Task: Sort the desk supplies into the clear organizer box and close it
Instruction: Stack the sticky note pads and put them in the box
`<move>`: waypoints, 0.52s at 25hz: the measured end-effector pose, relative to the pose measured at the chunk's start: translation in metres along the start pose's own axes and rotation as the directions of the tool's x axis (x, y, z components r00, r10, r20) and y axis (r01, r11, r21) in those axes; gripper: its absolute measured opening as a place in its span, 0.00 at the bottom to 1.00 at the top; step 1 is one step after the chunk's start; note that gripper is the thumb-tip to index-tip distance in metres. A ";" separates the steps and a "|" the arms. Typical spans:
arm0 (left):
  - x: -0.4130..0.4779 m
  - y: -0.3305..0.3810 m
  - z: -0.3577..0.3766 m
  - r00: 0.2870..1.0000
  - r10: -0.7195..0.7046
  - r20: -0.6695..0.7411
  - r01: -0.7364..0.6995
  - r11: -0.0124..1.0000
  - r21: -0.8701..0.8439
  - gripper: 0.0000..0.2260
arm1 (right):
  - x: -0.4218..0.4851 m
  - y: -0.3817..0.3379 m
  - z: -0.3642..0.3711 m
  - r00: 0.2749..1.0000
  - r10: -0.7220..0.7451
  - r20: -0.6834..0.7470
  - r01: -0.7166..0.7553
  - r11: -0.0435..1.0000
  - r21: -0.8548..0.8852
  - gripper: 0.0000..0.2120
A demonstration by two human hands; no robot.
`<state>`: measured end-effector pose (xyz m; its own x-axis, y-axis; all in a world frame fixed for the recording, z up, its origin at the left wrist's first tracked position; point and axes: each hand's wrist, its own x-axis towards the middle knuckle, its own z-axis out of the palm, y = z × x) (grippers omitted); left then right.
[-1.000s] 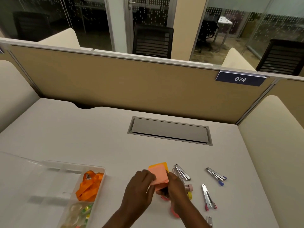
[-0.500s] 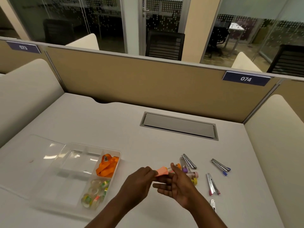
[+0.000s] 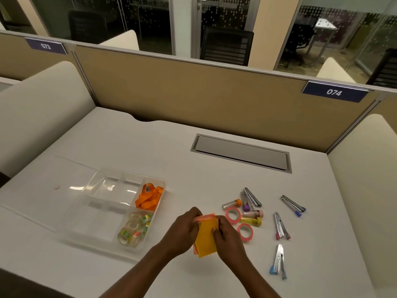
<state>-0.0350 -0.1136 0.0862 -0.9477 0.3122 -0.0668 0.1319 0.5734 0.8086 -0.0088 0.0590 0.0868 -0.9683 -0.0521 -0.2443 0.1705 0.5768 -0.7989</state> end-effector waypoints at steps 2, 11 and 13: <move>-0.006 -0.005 0.008 0.995 -0.080 -0.055 0.078 0.996 -0.041 0.08 | -0.004 0.006 0.010 0.997 0.064 -0.040 -0.060 0.994 0.088 0.09; -0.046 -0.028 0.064 0.932 -0.195 -0.304 0.206 0.979 0.005 0.06 | -0.020 0.029 0.056 0.988 0.017 -0.155 -0.001 0.995 0.104 0.16; -0.052 -0.035 0.075 0.935 -0.215 -0.281 0.218 0.976 -0.022 0.08 | -0.022 0.036 0.062 0.991 0.010 -0.131 0.003 0.995 0.097 0.19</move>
<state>0.0311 -0.0931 0.0180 -0.9964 -0.0445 -0.0722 -0.0844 0.6109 0.7872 0.0303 0.0304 0.0297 -0.9821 0.0612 -0.1781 0.1848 0.4951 -0.8490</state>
